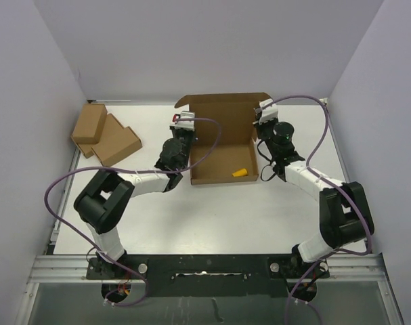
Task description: Fold the paper box
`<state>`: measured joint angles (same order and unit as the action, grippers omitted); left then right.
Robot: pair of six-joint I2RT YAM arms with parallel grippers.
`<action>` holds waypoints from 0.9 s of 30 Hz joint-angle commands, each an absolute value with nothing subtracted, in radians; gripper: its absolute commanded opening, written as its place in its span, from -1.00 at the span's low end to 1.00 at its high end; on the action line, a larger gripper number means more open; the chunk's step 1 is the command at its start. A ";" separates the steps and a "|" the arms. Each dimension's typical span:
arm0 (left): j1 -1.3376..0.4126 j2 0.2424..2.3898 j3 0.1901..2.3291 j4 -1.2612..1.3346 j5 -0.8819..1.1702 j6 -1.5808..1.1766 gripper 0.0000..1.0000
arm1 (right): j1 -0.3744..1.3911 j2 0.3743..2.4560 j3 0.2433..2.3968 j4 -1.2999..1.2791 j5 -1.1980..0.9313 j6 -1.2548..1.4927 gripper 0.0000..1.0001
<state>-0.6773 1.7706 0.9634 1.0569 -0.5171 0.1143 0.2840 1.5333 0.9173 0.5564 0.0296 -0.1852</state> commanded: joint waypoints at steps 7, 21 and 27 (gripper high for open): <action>-0.770 1.852 0.902 1.370 -0.494 0.152 -1.00 | 0.357 1.523 0.767 0.892 0.019 -0.161 -1.00; -0.854 1.846 0.864 1.373 -0.635 0.164 -1.00 | 0.395 1.431 0.740 0.726 0.130 -0.036 -0.95; -0.874 1.832 0.854 1.344 -0.679 0.154 -1.00 | 0.409 1.404 0.720 0.674 0.125 -0.029 -0.92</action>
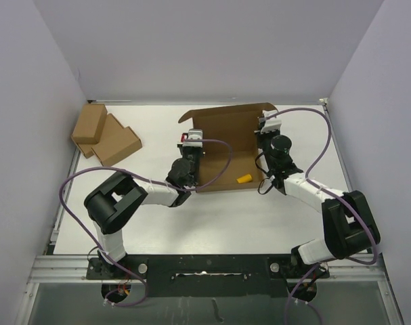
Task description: Fold the paper box
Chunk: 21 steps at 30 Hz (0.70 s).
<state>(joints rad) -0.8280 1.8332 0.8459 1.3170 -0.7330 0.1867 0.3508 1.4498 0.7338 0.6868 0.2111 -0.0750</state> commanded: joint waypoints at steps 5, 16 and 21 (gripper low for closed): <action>-0.884 1.830 0.820 1.348 -0.697 0.124 -1.00 | 0.412 1.374 0.697 0.608 0.110 -0.033 -0.92; -0.916 1.837 0.788 1.377 -0.718 0.119 -1.00 | 0.415 1.298 0.623 0.466 0.092 -0.042 -0.88; -0.924 1.826 0.747 1.387 -0.721 0.122 -1.00 | 0.416 1.271 0.617 0.413 0.085 -0.038 -0.85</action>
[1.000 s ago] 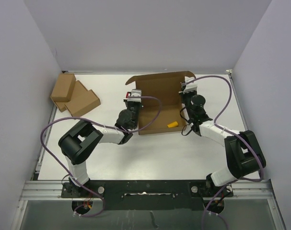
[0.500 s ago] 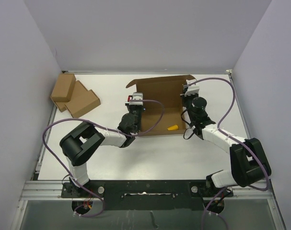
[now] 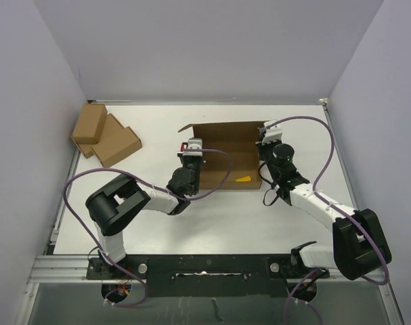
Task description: Fold the paper box
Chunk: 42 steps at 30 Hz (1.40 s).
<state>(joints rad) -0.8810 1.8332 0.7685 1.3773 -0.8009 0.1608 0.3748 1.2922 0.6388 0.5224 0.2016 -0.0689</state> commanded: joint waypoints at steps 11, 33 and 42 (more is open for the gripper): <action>-0.935 1.780 0.688 1.387 -0.688 0.121 -1.00 | 0.416 1.233 0.639 0.260 0.060 -0.020 -0.82; -0.986 1.784 0.581 1.470 -0.687 0.184 -1.00 | 0.304 1.003 0.674 -0.201 -0.181 -0.304 0.41; -0.985 1.796 0.582 1.473 -0.686 0.171 -1.00 | 0.148 0.932 0.719 -0.436 -0.356 -0.467 0.62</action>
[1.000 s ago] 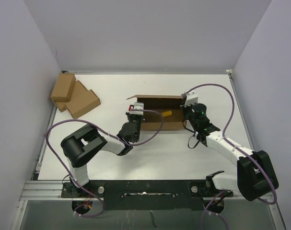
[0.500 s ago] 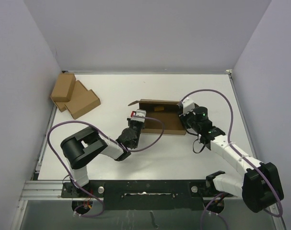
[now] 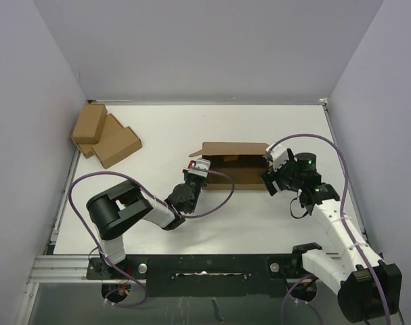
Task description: Fold the paper box
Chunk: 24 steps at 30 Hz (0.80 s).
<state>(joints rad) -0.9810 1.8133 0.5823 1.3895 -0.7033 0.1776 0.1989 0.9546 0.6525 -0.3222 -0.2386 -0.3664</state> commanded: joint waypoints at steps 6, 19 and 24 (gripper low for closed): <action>-0.986 1.796 0.580 1.466 -0.684 0.157 -1.00 | -0.117 0.974 0.826 -0.647 -0.646 -0.640 0.64; -0.997 1.805 0.586 1.441 -0.696 0.127 -1.00 | -0.283 1.087 1.192 -1.163 -1.015 -1.204 0.75; -0.999 1.800 0.586 1.431 -0.701 0.125 -1.00 | 0.073 1.114 1.262 -0.965 -0.727 -1.011 0.77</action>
<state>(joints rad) -0.9894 1.8133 0.5819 1.3880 -0.7021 0.1410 -0.1600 1.1072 1.2102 -1.0931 -0.8852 -1.1130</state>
